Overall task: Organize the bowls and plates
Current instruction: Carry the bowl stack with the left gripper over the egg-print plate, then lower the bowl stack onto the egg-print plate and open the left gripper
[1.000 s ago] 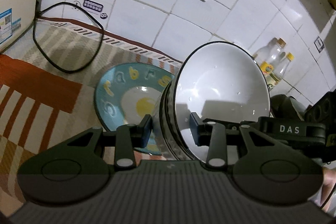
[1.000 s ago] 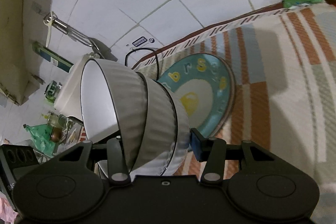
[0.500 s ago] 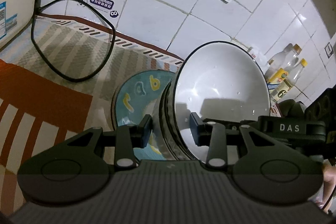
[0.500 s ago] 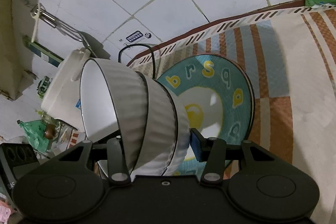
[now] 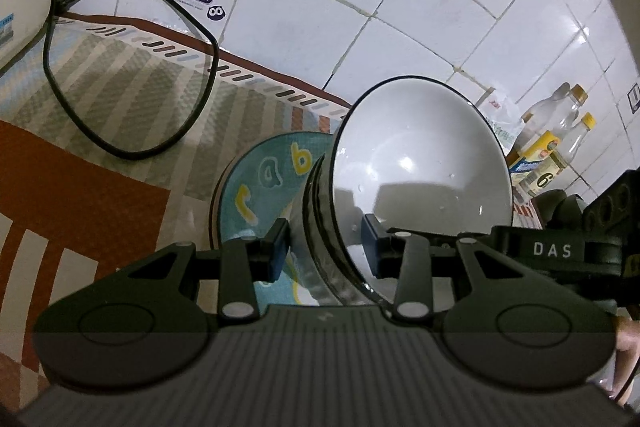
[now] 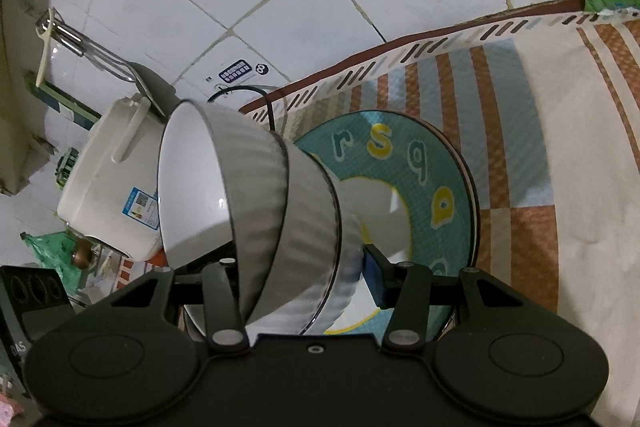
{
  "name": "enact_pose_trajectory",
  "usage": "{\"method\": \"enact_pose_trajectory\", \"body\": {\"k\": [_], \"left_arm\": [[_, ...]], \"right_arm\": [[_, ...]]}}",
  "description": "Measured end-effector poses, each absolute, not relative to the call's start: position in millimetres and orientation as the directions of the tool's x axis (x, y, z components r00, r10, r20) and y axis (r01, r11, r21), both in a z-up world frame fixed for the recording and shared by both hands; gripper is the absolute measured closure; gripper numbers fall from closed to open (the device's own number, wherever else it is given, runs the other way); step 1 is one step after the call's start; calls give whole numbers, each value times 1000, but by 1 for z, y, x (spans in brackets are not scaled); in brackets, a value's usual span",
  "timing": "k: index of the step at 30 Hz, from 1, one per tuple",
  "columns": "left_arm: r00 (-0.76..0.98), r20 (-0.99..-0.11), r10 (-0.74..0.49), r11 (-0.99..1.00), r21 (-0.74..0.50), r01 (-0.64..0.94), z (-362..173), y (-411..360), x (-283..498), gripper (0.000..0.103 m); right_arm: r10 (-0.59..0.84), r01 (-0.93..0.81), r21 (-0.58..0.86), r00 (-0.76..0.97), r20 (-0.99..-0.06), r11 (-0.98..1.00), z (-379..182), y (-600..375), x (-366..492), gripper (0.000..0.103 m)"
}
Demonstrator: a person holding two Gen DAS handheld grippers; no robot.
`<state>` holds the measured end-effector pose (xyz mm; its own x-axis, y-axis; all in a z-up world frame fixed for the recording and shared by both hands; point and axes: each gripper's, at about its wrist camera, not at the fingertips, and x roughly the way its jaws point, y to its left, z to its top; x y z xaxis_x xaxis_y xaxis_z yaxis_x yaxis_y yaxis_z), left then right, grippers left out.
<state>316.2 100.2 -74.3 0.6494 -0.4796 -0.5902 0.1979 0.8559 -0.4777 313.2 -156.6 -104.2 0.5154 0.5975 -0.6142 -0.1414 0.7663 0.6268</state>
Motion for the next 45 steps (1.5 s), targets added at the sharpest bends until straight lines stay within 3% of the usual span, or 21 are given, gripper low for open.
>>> {"method": "enact_pose_trajectory", "body": {"k": [6, 9, 12, 15, 20, 22, 23, 24, 34, 37, 39, 43, 45], "left_arm": [[636, -597, -489, 847, -498, 184, -77, 104, 319, 65], [633, -607, -481, 854, -489, 180, -77, 104, 320, 63], [676, -580, -455, 871, -449, 201, -68, 104, 312, 61], [698, -559, -449, 874, -438, 211, -59, 107, 305, 52], [750, -522, -405, 894, -398, 205, -45, 110, 296, 44], [757, -512, -406, 892, -401, 208, -42, 111, 295, 49], [756, -514, -405, 894, -394, 211, -41, 111, 295, 55], [753, -519, -405, 896, -391, 212, -41, 110, 294, 56], [761, -526, -380, 908, -368, 199, -35, 104, 289, 57], [768, -527, -364, 918, -343, 200, -30, 102, 284, 51], [774, -527, -351, 926, -317, 203, -27, 100, 278, 48], [783, -525, -333, 939, -263, 222, -20, 96, 257, 41], [796, -510, -325, 944, -224, 242, -15, 94, 241, 36]], "right_arm": [[582, -170, 591, 519, -626, 788, -102, -150, 312, 39], [572, -215, 561, 560, -600, 799, -95, -147, 304, 26], [557, -258, 517, 589, -586, 817, -87, -144, 298, 26], [519, -261, 474, 638, -569, 841, -80, -143, 294, 25], [458, -289, 396, 767, -450, 872, -65, -147, 278, 26], [439, -291, 366, 788, -431, 884, -62, -146, 274, 51], [427, -278, 363, 788, -442, 889, -62, -147, 274, 69], [424, -273, 367, 791, -440, 890, -62, -149, 274, 73], [450, -199, 506, 776, -442, 839, -76, -162, 275, 76], [423, -211, 462, 800, -425, 861, -72, -158, 265, 71], [408, -238, 409, 821, -400, 881, -66, -154, 251, 52], [393, -292, 294, 835, -385, 910, -52, -151, 218, 46], [379, -301, 252, 850, -367, 920, -45, -151, 198, 39]]}}
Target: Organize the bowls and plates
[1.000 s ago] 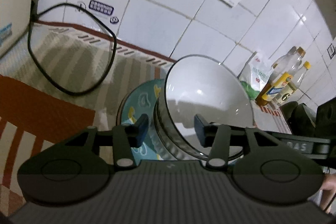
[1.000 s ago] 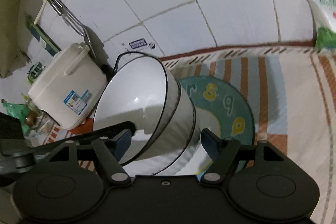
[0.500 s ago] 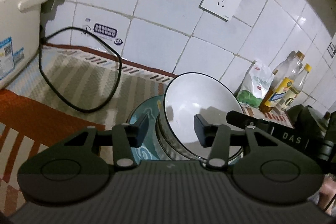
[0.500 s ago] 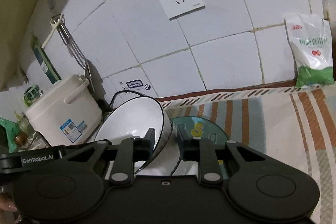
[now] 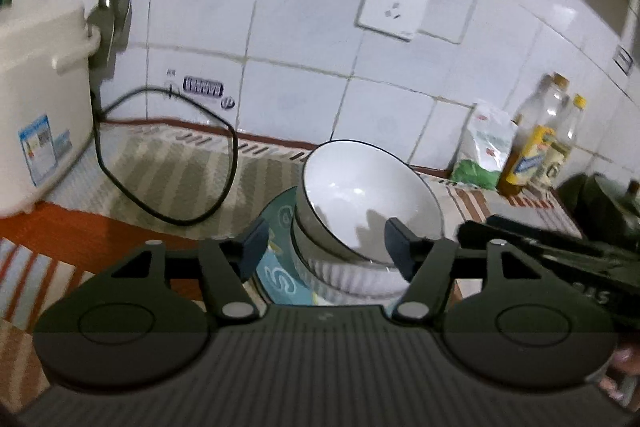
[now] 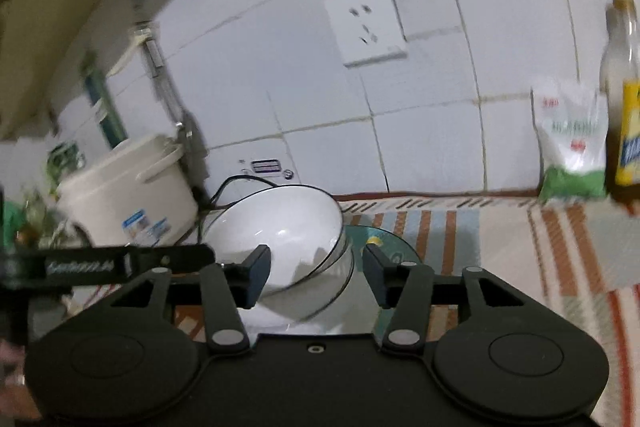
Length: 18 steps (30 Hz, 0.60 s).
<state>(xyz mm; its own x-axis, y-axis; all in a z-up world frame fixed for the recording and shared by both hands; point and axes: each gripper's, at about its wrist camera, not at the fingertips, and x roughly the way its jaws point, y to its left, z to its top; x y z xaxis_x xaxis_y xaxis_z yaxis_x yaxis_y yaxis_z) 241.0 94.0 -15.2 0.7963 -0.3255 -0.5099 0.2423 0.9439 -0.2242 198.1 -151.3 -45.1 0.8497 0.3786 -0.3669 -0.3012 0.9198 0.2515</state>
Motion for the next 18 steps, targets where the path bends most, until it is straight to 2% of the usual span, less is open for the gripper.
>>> {"method": "enact_pose_trajectory", "body": {"k": [5, 7, 14, 18], "left_arm": [[839, -463, -285, 956, -74, 283, 3, 81, 196, 28], [858, -432, -277, 956, -35, 291, 13, 77, 175, 23], [889, -371, -269, 956, 7, 292, 33, 70, 114, 8], [908, -349, -232, 966, 24, 256, 34, 70, 83, 4]], "right_arm": [[324, -290, 149, 885, -334, 945, -28, -152, 150, 33], [294, -276, 101, 904, -310, 956, -19, -151, 130, 26], [238, -243, 16, 936, -260, 970, 0, -153, 69, 18], [196, -205, -14, 950, -245, 979, 2, -152, 41, 15]]}}
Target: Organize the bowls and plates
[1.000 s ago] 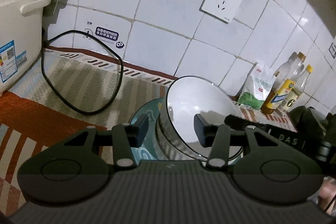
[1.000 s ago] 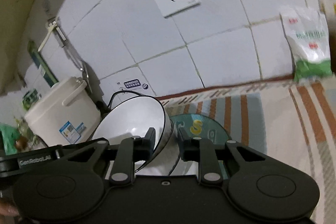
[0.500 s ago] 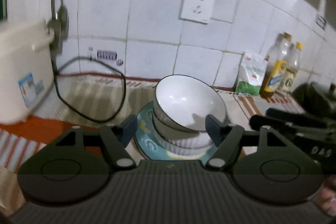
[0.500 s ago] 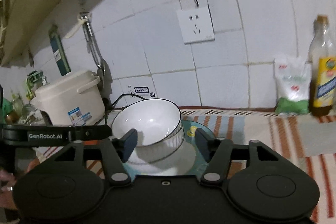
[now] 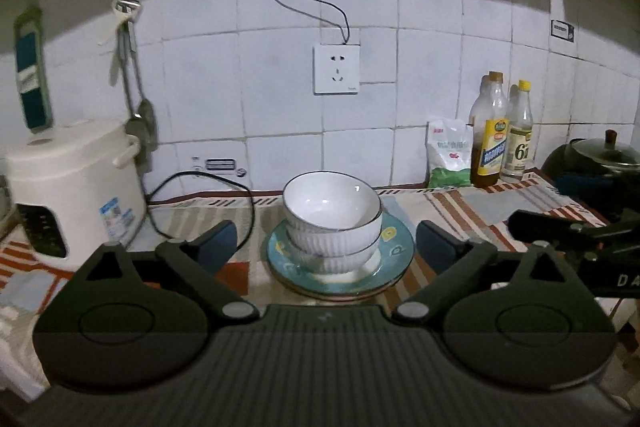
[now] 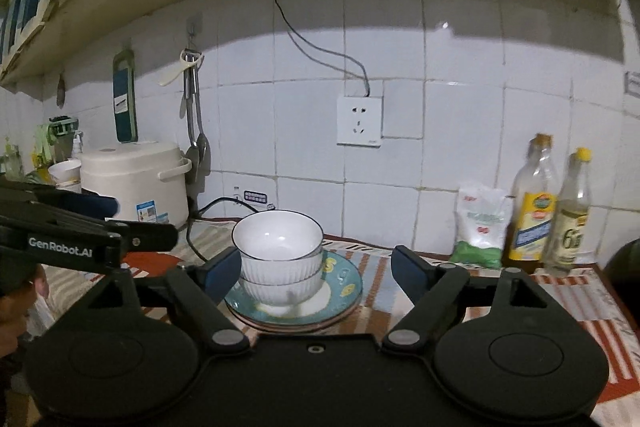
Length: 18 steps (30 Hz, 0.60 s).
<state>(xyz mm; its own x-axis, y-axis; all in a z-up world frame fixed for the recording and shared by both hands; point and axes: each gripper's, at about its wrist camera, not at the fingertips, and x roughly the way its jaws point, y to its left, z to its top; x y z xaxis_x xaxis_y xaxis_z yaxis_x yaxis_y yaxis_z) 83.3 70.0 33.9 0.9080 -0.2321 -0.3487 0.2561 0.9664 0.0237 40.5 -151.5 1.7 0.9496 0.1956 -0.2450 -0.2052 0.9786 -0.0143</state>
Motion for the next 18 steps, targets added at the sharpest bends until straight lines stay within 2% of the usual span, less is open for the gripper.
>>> {"method": "enact_pose_trajectory", "body": {"k": [4, 11, 18], "left_arm": [[915, -348, -205, 975, 13, 223, 33, 71, 62, 0], [909, -391, -142, 988, 3, 155, 24, 69, 43, 0], [911, -399, -109, 992, 19, 127, 19, 64, 27, 0]], "right_arm": [[148, -160, -28, 960, -238, 987, 2, -152, 17, 13], [89, -96, -15, 966, -244, 995, -4, -157, -13, 8], [-14, 1, -49, 966, -256, 999, -5, -161, -31, 2]]}}
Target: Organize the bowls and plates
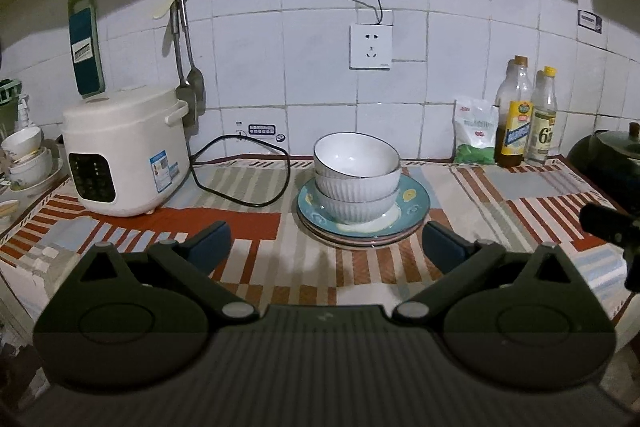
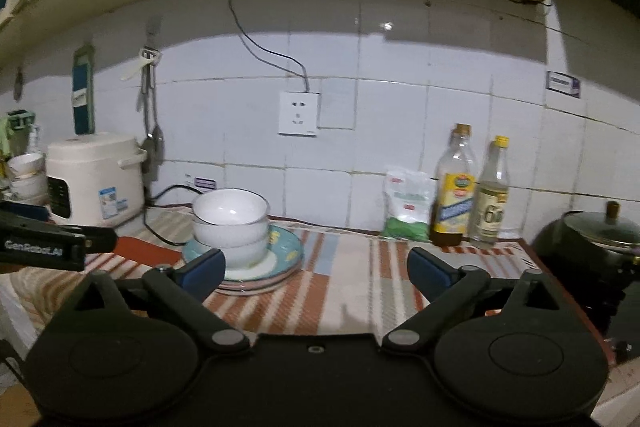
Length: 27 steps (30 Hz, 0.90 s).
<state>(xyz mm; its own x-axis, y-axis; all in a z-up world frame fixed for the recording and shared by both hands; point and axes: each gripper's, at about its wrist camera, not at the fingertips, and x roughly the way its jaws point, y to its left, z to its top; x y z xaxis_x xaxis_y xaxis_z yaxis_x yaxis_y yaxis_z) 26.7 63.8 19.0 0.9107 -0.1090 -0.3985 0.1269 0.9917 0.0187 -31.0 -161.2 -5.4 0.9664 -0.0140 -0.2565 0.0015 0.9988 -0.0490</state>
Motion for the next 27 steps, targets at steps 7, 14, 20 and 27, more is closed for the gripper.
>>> {"method": "enact_pose_trajectory", "body": {"k": [7, 14, 20, 27], "left_arm": [[911, -404, -89, 994, 25, 108, 17, 61, 13, 0], [917, -397, -44, 998, 30, 61, 14, 62, 0, 0], [914, -404, -42, 998, 31, 59, 12, 62, -7, 0], [912, -408, -44, 997, 46, 68, 9, 58, -14, 0]], "right_arm": [[-76, 57, -70, 950, -304, 996, -5, -163, -41, 0], [-101, 88, -53, 944, -316, 995, -1, -168, -57, 0], [-159, 133, -108, 948, -277, 985, 0, -164, -77, 0], [-161, 144, -81, 950, -266, 986, -3, -168, -87, 0]]}}
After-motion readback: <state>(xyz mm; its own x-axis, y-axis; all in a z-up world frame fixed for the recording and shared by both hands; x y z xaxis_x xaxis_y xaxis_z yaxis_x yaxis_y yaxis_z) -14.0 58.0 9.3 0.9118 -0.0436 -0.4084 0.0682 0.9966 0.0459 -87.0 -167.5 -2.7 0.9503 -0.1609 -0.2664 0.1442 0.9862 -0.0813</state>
